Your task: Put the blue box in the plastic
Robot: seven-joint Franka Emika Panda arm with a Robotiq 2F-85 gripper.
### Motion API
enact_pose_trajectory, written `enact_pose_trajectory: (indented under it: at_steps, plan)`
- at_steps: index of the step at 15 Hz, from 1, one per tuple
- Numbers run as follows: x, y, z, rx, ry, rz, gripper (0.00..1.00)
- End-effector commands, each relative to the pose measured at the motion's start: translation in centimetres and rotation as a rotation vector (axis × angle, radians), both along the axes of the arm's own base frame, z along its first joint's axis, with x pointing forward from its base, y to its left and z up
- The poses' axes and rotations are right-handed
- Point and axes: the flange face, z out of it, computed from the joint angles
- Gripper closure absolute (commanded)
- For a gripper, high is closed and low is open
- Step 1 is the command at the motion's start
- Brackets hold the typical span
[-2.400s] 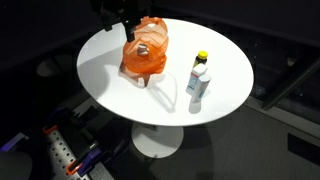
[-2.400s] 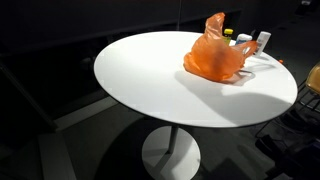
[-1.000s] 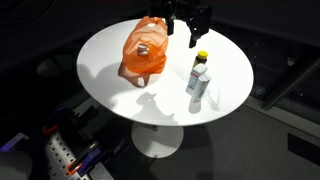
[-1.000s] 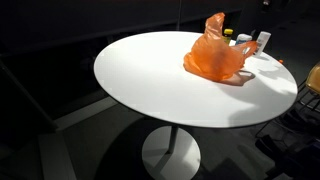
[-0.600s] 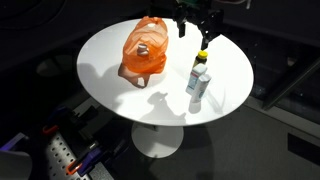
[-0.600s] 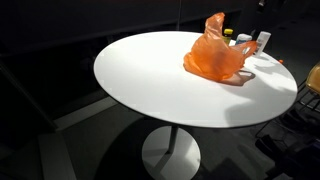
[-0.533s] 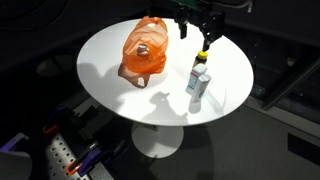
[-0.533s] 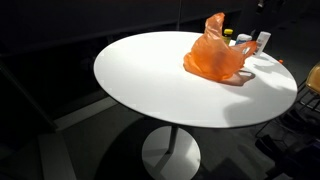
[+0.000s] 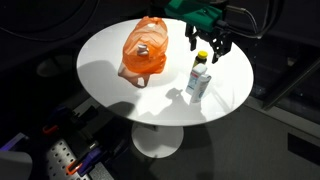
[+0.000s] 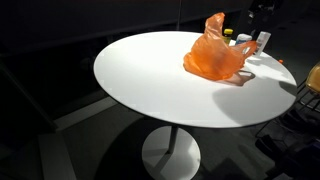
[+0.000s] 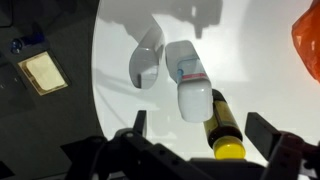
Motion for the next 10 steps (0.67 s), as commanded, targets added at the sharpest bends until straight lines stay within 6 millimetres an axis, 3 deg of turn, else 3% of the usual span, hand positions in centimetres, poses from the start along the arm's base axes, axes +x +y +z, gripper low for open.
enact_pose_trajectory:
  at_steps: [1,10]
  plan:
    - [2.4,-1.2,-1.6,0.009,-0.004,0.043,0.0]
    - [4.5,-1.0,-6.6,0.051,0.059,0.077,0.0]
